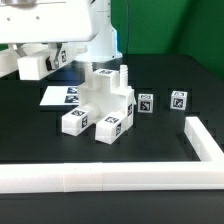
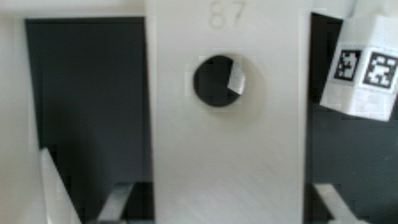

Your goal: Assemble chair

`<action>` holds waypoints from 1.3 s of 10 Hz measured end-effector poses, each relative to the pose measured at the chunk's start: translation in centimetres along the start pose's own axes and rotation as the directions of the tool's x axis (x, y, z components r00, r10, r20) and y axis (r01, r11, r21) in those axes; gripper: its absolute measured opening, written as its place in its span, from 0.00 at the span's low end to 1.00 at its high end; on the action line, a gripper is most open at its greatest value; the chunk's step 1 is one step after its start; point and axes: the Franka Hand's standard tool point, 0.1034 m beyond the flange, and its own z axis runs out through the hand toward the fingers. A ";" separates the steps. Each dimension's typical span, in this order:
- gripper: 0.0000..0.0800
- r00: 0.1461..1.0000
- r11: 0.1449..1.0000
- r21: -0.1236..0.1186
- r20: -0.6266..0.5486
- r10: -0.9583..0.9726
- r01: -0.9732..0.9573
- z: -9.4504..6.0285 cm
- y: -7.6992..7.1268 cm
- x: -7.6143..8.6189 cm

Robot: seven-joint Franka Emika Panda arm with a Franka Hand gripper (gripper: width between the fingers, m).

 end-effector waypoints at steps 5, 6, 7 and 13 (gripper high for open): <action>0.36 0.982 0.982 0.003 0.010 0.191 -0.191 -0.3 -0.4 -0.4; 0.36 0.981 0.981 0.008 0.005 0.194 -0.194 -0.8 -1.4 -0.4; 0.36 0.982 0.982 0.013 -0.002 0.188 -0.188 -1.3 -2.4 -0.5; 0.36 0.974 0.974 0.002 -0.010 0.226 -0.226 -1.0 -8.2 0.4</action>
Offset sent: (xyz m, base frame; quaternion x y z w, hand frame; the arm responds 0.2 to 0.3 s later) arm -0.0105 -0.0031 0.0045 0.0155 -0.0285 0.0676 0.9972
